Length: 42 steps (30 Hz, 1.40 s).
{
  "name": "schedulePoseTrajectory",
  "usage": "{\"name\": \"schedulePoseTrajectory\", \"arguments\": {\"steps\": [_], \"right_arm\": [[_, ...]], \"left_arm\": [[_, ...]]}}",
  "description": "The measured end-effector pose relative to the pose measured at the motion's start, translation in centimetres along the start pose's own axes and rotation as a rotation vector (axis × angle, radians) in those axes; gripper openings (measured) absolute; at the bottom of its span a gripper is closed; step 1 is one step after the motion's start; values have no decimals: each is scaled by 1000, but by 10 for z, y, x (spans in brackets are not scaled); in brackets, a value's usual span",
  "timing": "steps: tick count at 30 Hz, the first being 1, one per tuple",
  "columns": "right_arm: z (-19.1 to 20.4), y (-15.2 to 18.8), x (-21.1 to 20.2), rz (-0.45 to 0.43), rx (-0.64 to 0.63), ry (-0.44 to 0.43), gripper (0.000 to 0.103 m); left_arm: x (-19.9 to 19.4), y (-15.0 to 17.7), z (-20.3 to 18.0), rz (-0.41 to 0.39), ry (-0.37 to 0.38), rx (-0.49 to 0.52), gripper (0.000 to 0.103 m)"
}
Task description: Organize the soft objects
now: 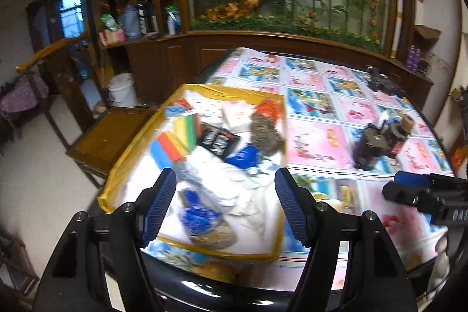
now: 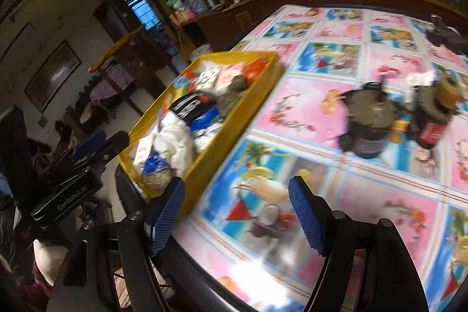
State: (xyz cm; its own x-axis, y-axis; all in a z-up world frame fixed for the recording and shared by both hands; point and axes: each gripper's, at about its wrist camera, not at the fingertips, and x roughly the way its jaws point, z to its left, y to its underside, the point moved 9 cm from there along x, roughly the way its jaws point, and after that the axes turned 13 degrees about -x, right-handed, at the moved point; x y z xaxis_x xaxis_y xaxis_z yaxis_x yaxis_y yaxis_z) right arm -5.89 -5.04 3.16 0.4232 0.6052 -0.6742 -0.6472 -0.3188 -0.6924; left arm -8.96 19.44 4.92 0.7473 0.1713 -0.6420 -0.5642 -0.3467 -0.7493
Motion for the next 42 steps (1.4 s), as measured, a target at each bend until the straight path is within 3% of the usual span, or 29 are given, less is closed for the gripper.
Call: {"name": "schedulePoseTrajectory", "arguments": {"steps": [8, 15, 20, 26, 28, 30, 35, 38, 40, 42], "right_arm": [[-132, 45, -78, -56, 258, 190, 75], [-183, 46, -108, -96, 358, 251, 77], [-193, 28, -93, -93, 377, 208, 77], [-240, -22, -62, -130, 508, 33, 77], [-250, -48, -50, -94, 487, -1, 79], [-262, -68, -30, -9, 454, 26, 79], [-299, -82, 43, 296, 514, 110, 79], [-287, -88, 86, 461, 517, -11, 79], [-263, -110, 103, 460, 466, -124, 79], [-235, -135, 107, 404, 392, -251, 77]], "left_arm": [[19, 22, -52, 152, 174, 16, 69], [26, 45, -82, 237, 244, 26, 69], [29, 52, -85, 258, 253, 25, 69], [36, 48, -83, 277, 298, -14, 69], [32, 40, -84, 262, 328, -26, 69], [28, 30, -85, 236, 352, -27, 69], [32, 8, -74, 219, 356, -44, 69], [43, -1, -65, 231, 354, -69, 69], [51, -7, -60, 235, 354, -85, 69], [57, -11, -59, 243, 373, -112, 69]]}}
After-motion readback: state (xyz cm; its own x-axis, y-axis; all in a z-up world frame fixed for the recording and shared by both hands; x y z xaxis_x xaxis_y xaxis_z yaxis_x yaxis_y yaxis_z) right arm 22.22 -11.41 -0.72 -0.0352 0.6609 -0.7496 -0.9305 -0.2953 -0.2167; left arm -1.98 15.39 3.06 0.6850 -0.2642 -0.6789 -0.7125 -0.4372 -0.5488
